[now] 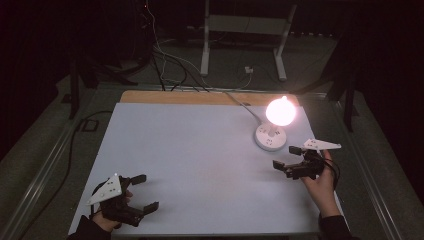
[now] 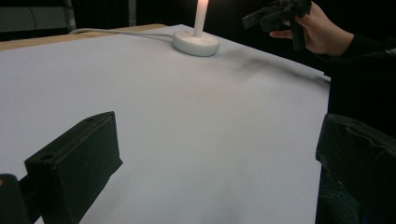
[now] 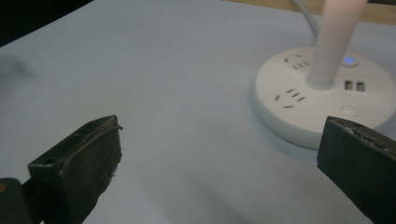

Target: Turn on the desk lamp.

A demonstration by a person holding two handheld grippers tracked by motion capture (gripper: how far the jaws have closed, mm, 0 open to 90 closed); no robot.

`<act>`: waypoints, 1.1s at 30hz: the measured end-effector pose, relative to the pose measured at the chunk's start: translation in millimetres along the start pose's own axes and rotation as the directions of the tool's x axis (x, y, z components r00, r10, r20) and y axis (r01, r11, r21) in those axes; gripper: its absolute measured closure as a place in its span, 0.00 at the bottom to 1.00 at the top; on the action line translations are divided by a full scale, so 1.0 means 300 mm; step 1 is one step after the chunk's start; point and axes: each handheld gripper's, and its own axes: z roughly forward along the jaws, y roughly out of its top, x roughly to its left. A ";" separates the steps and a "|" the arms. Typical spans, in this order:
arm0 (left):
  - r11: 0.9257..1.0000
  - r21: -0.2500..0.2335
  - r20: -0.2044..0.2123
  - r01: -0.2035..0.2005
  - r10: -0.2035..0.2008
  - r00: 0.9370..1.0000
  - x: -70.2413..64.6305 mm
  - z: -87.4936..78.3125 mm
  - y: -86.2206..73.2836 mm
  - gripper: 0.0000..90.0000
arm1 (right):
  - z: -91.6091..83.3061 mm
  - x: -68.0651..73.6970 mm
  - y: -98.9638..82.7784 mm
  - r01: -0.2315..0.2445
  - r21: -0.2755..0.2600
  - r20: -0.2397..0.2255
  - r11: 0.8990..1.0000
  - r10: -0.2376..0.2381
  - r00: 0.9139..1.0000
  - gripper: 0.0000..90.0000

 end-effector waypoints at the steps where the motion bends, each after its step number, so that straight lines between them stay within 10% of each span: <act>1: 1.000 -0.003 0.000 -0.001 0.001 1.000 0.000 -0.001 0.001 0.00 | -0.002 0.007 -0.004 0.003 0.005 0.005 1.000 -0.003 1.000 0.00; 33: 1.000 0.007 0.003 -0.016 0.016 1.000 -0.006 0.001 0.002 0.00 | -0.055 0.171 -0.247 0.014 0.091 -0.010 0.996 -0.013 1.000 0.00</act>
